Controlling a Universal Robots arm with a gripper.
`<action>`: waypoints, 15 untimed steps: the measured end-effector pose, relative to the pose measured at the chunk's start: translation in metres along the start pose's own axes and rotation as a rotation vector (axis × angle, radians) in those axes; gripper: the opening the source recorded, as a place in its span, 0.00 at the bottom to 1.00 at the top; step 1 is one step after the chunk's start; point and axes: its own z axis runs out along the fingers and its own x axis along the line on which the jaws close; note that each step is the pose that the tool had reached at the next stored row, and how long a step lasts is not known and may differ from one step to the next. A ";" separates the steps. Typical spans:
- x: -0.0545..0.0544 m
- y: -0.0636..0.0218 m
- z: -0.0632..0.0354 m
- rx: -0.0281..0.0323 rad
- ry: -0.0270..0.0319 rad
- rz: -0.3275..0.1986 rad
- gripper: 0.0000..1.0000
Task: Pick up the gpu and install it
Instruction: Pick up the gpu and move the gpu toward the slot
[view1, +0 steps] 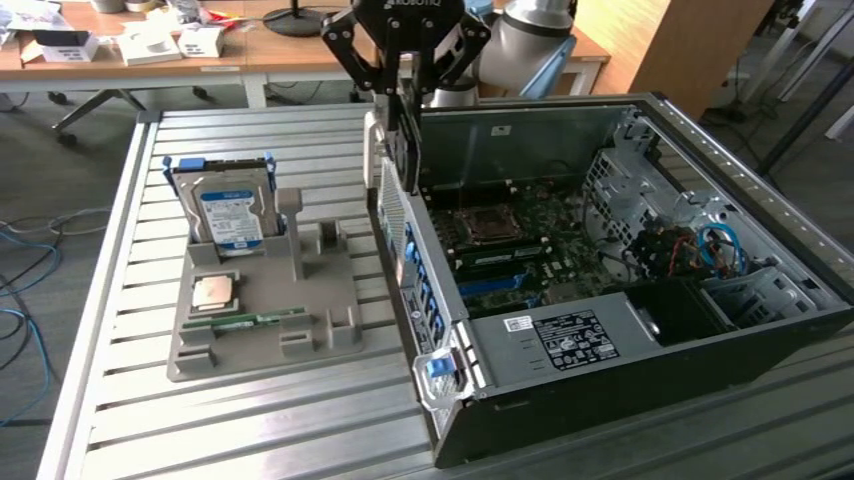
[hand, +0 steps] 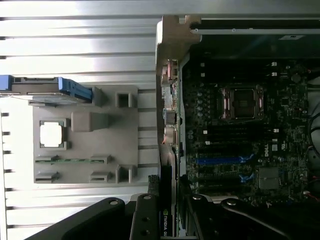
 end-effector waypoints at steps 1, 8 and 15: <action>-0.003 0.0001 0.0001 -0.0001 0.0000 0.000 0.26; -0.018 0.0010 0.0005 0.0000 0.0000 0.000 0.26; -0.037 0.0021 0.0012 -0.0001 0.0000 0.000 0.26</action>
